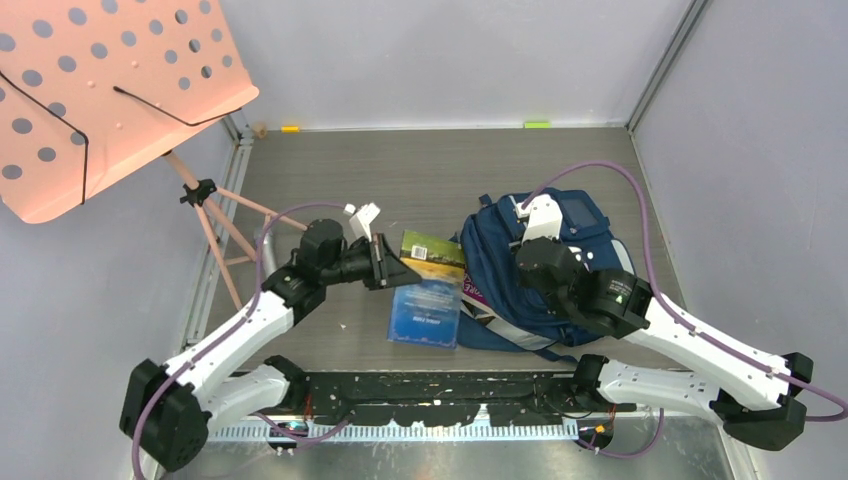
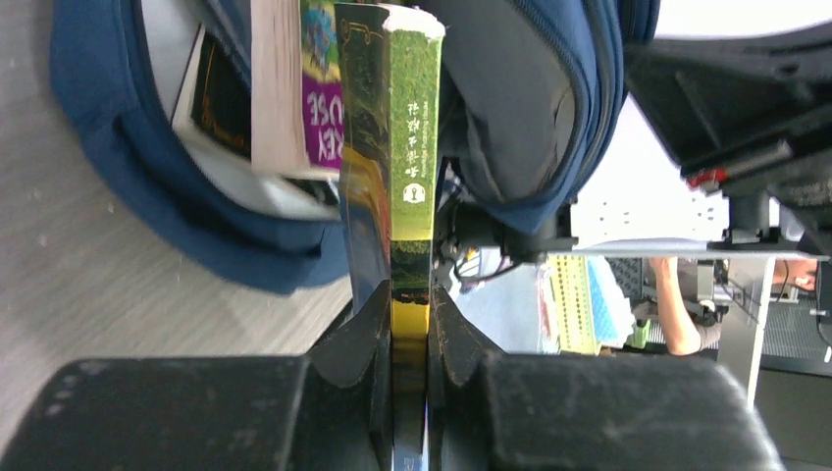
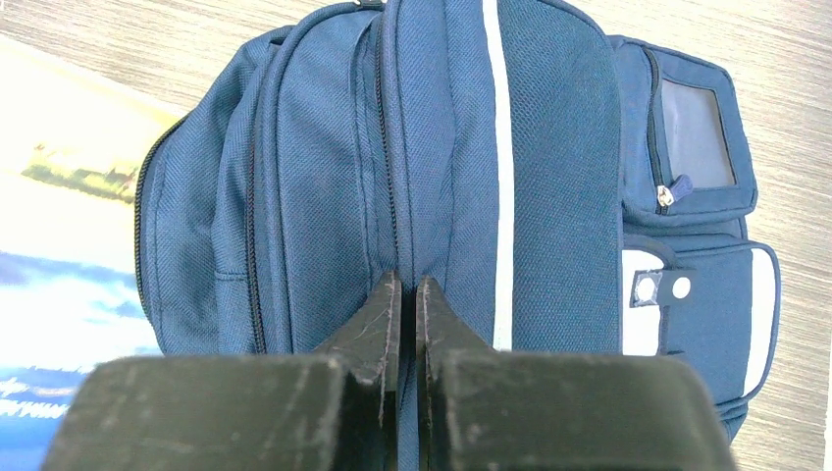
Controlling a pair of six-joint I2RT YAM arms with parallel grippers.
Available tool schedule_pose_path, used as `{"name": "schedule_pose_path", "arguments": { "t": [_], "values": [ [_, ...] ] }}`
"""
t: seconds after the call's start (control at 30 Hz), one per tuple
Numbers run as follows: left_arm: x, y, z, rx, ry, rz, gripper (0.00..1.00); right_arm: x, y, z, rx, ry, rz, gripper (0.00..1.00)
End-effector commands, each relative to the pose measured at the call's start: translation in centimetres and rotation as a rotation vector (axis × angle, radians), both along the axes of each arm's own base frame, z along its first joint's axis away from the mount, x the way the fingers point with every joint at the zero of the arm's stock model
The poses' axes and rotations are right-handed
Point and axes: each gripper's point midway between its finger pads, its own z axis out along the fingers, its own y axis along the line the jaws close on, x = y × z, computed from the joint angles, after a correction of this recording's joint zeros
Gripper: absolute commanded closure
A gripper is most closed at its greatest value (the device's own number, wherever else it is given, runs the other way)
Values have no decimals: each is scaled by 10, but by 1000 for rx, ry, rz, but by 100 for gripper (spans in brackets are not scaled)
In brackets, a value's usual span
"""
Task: Pack the student bag
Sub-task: Place the book in the student bag.
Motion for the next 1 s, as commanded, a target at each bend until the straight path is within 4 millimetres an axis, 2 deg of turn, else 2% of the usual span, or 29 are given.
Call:
{"name": "schedule_pose_path", "arguments": {
  "t": [0.0,0.17,0.27,0.43,0.53,0.67,0.8,0.83,0.97],
  "values": [
    [32,-30,50,-153,-150,21,100,11,18,69,250,-159,-4,99],
    [55,-58,33,-144,-138,27,100,9,16,67,279,-174,-1,99],
    [71,-77,26,-164,-128,37,100,7,26,67,311,-169,47,99],
    [93,-120,30,-251,-137,36,100,4,35,56,318,-139,77,99],
    [108,-143,21,-255,-153,65,100,5,37,51,320,-135,79,100],
    [121,-166,0,-255,-137,90,100,7,38,47,311,-134,68,99],
    [124,-174,-17,-236,-146,89,100,10,34,40,287,-134,43,99],
    [123,-173,-16,-259,-158,92,100,10,33,39,282,-134,38,99],
    [116,-181,26,-412,-205,47,100,12,33,34,259,-129,28,99]
  ]
}}
